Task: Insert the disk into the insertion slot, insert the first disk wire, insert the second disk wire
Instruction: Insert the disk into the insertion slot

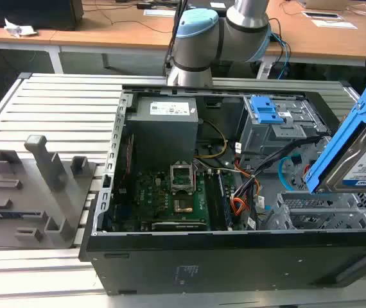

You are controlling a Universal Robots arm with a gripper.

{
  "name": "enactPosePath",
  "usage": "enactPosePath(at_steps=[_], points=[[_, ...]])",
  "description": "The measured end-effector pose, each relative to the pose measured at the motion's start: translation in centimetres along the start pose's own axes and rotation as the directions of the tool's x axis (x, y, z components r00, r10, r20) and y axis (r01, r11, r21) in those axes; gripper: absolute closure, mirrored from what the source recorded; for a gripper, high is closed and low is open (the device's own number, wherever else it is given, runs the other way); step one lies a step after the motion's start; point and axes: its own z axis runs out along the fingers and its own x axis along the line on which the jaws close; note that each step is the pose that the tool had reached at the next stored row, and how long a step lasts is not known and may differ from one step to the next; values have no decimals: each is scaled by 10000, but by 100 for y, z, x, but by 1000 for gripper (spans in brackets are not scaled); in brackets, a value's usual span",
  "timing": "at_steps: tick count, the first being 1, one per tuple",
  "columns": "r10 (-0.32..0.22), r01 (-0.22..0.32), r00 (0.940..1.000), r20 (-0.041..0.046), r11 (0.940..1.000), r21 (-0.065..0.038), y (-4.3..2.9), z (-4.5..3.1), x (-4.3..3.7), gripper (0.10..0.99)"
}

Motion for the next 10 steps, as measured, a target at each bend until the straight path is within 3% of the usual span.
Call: enactPosePath(at_steps=[10], points=[[0, 0, 10000, 0, 10000, 0, -7, 172, -1, 722]])
